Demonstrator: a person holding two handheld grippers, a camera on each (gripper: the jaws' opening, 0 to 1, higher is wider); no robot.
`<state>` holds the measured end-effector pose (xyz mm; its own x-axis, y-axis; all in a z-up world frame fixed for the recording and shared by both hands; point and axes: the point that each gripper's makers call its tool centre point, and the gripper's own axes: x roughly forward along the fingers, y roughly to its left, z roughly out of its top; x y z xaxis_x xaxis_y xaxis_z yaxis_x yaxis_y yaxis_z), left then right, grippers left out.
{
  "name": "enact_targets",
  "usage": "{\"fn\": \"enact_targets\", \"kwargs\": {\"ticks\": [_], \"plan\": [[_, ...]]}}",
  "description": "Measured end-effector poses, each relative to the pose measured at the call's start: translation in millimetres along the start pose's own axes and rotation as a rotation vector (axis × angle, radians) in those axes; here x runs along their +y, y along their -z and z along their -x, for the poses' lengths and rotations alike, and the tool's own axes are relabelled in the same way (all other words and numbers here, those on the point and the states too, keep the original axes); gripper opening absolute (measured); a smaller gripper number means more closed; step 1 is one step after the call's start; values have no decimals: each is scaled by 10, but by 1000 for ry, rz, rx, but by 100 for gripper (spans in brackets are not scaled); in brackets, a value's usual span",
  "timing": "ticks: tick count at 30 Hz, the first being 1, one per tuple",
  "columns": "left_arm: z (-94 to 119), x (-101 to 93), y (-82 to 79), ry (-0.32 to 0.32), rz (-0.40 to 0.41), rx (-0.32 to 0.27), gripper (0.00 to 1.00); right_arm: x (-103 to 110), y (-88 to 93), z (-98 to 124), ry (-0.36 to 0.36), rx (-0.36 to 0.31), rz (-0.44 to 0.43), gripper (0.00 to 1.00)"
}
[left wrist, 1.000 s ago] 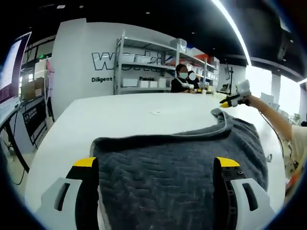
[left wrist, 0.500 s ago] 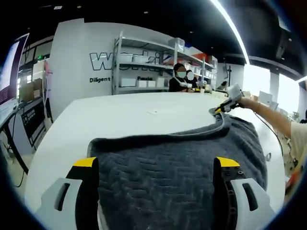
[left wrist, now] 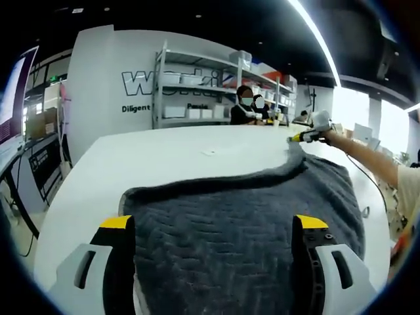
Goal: Fold the towel on the table until its edges align and the towel forms a compact rectangular stack.
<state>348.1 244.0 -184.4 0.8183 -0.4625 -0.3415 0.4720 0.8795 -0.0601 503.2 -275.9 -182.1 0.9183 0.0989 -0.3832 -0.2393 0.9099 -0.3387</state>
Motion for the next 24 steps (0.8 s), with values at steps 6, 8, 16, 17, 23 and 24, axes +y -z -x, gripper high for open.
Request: {"fn": "enact_targets", "kwargs": {"ticks": [6,8,16,17,23,24], "plan": [[-8,9,10,-1,3,4,98,-240,197,-41,178,38,73,1],[-5,-6,26,-1,4,6,98,-292,320,-38,224,77,106,1],[-14,-22,33,1,7,8,98,-418,301,-197,180,58,37,33],[-14,-25,32,1,6,8,98,-439,284,-176,179,51,26,33],[-6,-51,40,3,7,8,98,-464,127,-3,93,-2,-32,38],[-6,-55,40,4,8,8,98,-469,113,38,75,-7,-41,38]]}}
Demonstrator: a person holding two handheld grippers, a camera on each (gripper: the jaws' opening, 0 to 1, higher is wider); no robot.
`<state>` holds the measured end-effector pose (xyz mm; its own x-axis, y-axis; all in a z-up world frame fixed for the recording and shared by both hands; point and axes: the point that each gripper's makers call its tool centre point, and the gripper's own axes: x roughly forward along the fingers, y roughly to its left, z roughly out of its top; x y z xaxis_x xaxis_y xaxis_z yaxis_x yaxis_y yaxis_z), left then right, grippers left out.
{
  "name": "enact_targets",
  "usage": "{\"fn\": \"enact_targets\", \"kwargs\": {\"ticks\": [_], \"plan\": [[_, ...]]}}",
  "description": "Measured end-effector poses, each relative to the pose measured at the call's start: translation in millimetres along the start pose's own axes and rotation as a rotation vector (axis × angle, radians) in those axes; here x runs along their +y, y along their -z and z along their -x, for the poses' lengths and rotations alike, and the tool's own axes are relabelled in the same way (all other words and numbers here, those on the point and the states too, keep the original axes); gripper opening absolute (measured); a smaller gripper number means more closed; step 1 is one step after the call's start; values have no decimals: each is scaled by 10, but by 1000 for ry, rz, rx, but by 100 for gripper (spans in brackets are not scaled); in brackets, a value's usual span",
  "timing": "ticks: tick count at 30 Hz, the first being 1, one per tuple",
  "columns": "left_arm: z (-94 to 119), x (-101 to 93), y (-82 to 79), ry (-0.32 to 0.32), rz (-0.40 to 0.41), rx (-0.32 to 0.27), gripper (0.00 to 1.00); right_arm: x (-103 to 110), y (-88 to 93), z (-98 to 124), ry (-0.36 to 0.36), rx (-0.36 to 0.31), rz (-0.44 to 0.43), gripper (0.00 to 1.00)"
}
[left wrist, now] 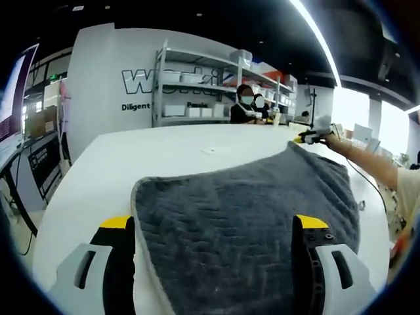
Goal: Fold the towel on the table until its edges align and the towel forms a compact rectangular stack.
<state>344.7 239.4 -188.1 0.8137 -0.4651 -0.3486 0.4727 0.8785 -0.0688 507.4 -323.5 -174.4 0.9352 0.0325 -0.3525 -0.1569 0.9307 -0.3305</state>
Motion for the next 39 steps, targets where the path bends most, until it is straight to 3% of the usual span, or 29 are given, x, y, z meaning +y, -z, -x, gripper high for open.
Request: {"fn": "enact_targets", "kwargs": {"ticks": [3,4,8,10,13,19,24,33,39], "plan": [[-4,1,5,1,2,3,98,13,-9,124,-74,-2,-6,35],[-4,1,6,0,3,4,98,15,33,152,-104,26,15,34],[-5,-14,-1,6,4,2,98,176,346,422,-255,133,97,33],[-4,-22,-6,8,3,0,98,255,486,592,-299,152,140,33],[0,-30,-23,17,10,-7,98,270,584,869,-319,144,149,27],[-18,-67,-23,30,7,-4,98,350,731,1414,-372,142,109,26],[-23,-84,-32,34,5,-6,98,454,955,1722,-405,200,58,24],[-38,-98,-28,41,11,-4,98,496,1243,1848,-414,298,1,5],[-47,-95,-19,41,14,2,98,525,1288,1876,-423,318,-55,2]]}}
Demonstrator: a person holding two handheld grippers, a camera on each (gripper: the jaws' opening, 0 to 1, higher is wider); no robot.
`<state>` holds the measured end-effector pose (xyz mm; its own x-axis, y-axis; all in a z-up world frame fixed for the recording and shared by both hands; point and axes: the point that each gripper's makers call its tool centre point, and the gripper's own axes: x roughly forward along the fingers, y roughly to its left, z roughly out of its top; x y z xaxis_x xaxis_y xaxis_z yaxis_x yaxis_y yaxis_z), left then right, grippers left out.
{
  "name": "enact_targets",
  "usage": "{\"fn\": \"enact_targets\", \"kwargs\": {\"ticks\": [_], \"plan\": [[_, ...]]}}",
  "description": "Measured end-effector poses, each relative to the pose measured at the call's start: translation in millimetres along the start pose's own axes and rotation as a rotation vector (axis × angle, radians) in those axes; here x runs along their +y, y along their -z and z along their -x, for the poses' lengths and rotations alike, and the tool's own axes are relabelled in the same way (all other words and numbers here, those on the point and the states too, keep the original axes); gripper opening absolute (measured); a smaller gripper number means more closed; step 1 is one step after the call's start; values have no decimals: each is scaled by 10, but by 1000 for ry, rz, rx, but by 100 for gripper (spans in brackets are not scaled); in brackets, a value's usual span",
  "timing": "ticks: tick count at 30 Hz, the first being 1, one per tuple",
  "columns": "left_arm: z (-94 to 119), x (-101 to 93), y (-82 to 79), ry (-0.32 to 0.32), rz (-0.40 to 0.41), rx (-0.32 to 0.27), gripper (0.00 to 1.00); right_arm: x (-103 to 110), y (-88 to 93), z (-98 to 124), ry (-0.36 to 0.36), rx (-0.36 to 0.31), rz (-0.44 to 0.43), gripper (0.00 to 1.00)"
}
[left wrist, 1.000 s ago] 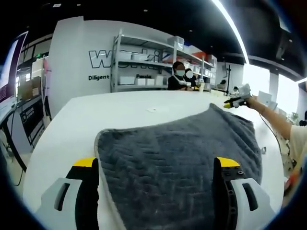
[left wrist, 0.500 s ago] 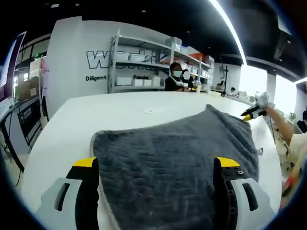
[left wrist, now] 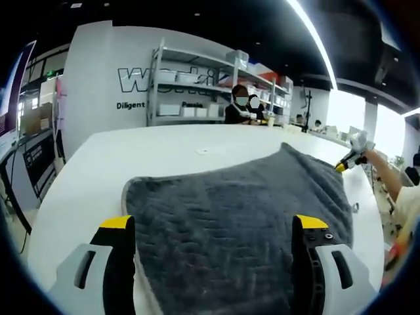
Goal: Fold the towel on the table until its edges align and the towel forms a compact rectangular stack.
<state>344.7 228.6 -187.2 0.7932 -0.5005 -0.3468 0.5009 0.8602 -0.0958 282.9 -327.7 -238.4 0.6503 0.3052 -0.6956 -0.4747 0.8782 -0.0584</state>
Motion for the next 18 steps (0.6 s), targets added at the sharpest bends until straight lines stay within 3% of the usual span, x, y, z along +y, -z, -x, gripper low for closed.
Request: {"fn": "enact_targets", "kwargs": {"ticks": [11,18], "plan": [[10,-29,18,2,1,3,98,70,102,99,0,49,-36,0],[6,-39,46,7,-1,18,98,151,244,246,2,101,16,0]]}}
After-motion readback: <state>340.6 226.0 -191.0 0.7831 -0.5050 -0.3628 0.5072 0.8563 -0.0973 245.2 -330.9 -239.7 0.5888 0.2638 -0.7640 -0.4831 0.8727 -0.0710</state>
